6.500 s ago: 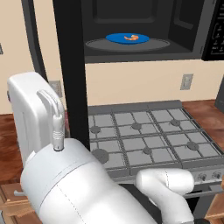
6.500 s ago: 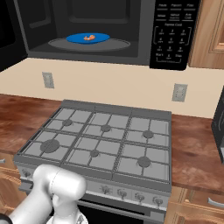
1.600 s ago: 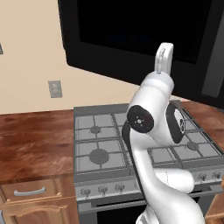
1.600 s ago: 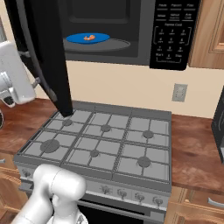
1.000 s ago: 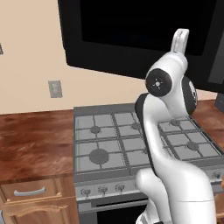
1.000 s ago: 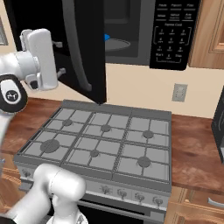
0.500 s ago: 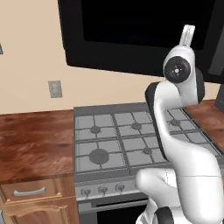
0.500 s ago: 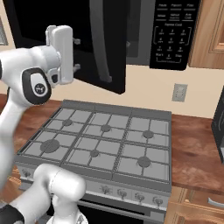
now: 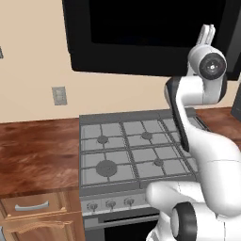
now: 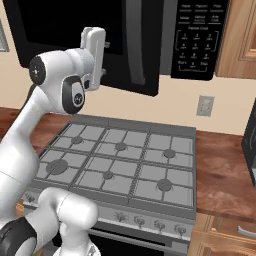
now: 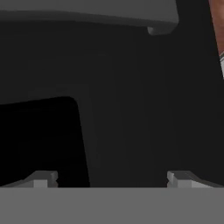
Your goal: Transport the shrimp from the fridge to the microwave and turn on the microwave.
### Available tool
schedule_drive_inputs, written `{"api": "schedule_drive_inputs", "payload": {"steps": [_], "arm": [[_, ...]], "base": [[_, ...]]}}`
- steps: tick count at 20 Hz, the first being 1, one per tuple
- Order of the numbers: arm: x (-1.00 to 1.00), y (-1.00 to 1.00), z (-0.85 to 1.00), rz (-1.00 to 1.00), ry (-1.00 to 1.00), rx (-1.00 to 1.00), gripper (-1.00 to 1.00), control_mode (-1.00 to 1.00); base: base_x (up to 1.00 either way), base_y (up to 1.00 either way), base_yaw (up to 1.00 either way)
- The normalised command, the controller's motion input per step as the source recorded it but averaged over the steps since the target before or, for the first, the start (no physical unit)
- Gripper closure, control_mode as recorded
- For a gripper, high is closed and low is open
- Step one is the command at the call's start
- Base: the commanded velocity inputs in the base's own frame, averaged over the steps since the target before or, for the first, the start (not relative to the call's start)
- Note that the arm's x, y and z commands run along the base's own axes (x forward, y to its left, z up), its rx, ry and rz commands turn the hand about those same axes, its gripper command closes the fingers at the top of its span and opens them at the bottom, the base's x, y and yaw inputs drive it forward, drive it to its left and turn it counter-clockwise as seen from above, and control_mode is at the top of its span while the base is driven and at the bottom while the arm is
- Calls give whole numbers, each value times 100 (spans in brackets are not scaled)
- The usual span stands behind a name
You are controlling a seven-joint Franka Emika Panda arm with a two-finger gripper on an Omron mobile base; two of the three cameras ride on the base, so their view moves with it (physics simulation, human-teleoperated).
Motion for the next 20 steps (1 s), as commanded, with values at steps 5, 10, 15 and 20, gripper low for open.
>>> {"api": "schedule_drive_inputs", "payload": {"steps": [5, 10, 15, 20], "arm": [[48, -5, 0, 4, 0, 1, -100, -100], [39, 0, -5, 0, -1, 0, -100, -100], [41, 0, -3, 0, -1, 0, -100, -100], [43, 0, -1, 2, 0, 0, -100, -100]], "base": [[0, 0, 0], [0, 0, 0], [0, 0, 0], [0, 0, 0]]}}
